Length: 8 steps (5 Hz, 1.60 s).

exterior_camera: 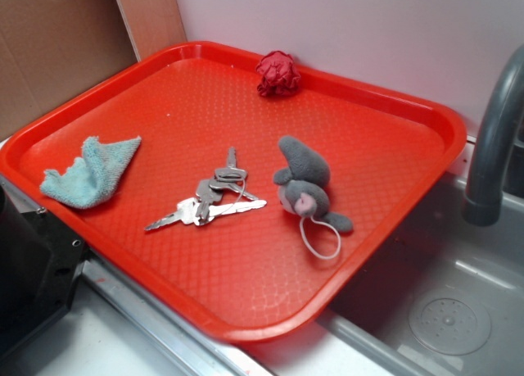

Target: Grab the gray animal.

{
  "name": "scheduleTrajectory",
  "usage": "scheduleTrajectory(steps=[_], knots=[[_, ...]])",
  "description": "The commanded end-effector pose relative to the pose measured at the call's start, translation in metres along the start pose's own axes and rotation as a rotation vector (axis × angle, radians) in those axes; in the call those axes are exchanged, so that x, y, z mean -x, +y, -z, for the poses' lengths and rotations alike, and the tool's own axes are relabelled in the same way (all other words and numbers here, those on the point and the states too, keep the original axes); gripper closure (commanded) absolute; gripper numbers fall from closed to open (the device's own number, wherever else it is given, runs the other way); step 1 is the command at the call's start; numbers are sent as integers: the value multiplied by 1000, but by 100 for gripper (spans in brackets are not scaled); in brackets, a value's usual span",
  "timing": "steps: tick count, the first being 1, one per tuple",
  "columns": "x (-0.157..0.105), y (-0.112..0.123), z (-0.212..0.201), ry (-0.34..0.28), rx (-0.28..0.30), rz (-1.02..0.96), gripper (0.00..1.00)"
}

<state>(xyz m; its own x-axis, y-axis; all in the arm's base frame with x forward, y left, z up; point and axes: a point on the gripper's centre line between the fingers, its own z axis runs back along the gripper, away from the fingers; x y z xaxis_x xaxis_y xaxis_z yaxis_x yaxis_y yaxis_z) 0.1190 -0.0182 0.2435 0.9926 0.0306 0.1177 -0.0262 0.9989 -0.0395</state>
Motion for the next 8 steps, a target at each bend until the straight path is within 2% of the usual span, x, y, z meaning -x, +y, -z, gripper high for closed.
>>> scheduleTrajectory(steps=[1, 2, 3, 4, 5, 6, 7, 8], knots=[[0, 0, 0, 0, 0, 0, 0], [-18, -20, 53, 48, -24, -137, 0], [-36, -49, 94, -20, -51, -275, 0], [-48, -71, 130, -32, 13, -294, 0], [-63, -88, 165, -22, 22, -264, 0], [-75, -100, 184, 8, -58, -272, 0], [-85, -108, 206, 72, -76, -273, 0], [-87, -107, 228, 119, -139, -316, 0]])
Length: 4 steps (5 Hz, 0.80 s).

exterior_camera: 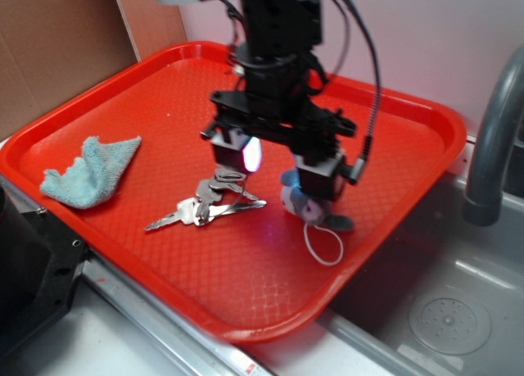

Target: Grab the gray animal.

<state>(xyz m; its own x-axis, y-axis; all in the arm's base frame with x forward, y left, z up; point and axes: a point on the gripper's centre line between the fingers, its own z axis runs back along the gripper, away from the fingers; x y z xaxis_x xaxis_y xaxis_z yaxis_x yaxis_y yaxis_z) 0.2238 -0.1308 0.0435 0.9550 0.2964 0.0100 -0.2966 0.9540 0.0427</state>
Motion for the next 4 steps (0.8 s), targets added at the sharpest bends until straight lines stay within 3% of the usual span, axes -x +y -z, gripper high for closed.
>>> scheduleTrajectory(steps=[1, 2, 3, 4], knots=[[-11, 1, 17, 25, -41, -56, 64], [-9, 19, 1, 23, 18, -92, 100], [-8, 65, -40, -40, 140, -249, 100], [-5, 107, -73, -140, 162, -275, 100]])
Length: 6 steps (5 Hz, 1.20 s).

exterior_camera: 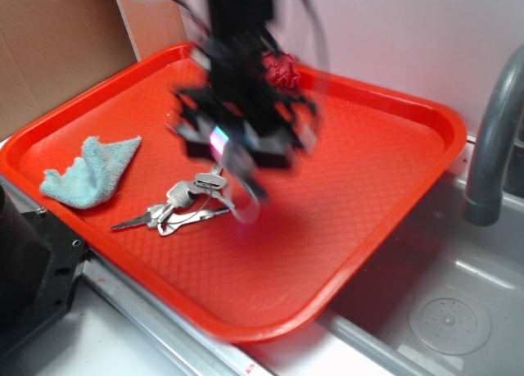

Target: Grab the gray animal.

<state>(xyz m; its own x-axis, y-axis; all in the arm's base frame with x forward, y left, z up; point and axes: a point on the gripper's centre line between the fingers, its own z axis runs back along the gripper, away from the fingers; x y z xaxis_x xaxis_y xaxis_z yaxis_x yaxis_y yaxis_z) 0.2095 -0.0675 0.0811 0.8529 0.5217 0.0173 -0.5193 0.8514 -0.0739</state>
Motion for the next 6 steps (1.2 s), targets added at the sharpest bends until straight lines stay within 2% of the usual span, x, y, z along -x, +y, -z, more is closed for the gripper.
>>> scheduleTrajectory(steps=[1, 2, 3, 4, 5, 6], knots=[[-17, 66, -73, -120, 63, -13, 100], [-29, 88, -102, -56, 94, 178, 100], [-34, 92, -125, -54, 33, 311, 100], [-37, 87, -138, -106, -45, 415, 100], [-43, 81, -146, -129, -47, 434, 100], [-44, 70, -147, -120, -42, 440, 100]])
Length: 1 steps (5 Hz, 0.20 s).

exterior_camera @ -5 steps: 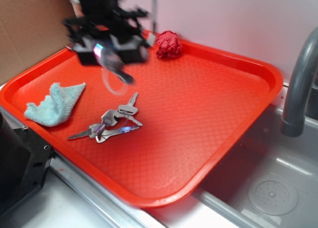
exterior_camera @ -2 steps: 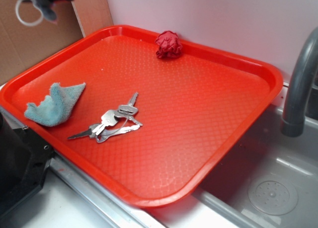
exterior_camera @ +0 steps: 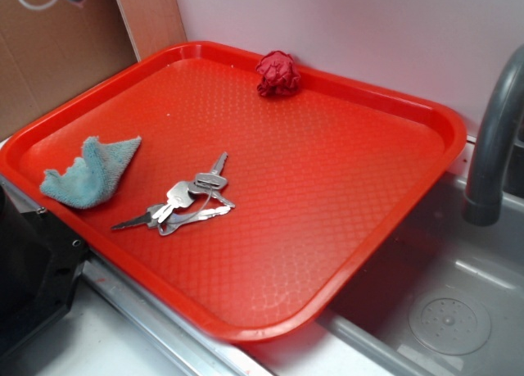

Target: Grab the gray animal.

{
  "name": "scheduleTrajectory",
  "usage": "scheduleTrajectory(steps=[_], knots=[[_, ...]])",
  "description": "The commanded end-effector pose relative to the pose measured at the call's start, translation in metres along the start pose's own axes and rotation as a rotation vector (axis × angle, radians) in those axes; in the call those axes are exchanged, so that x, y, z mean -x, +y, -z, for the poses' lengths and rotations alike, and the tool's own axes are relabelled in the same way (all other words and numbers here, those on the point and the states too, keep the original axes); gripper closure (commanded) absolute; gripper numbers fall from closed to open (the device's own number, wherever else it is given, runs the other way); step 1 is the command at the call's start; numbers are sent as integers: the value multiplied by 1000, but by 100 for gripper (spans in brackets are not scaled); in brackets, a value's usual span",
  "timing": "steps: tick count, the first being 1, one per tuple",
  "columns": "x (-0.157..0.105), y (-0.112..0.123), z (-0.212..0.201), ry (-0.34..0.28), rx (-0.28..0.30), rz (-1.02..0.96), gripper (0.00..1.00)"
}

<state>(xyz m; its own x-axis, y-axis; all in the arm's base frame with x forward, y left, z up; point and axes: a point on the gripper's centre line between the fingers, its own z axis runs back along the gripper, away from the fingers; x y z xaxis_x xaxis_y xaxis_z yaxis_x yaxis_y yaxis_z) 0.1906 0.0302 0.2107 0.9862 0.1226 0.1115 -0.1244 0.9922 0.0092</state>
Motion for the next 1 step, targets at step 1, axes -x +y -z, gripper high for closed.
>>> scheduleTrajectory(steps=[1], knots=[[-13, -11, -12, -35, -1, 21, 100]])
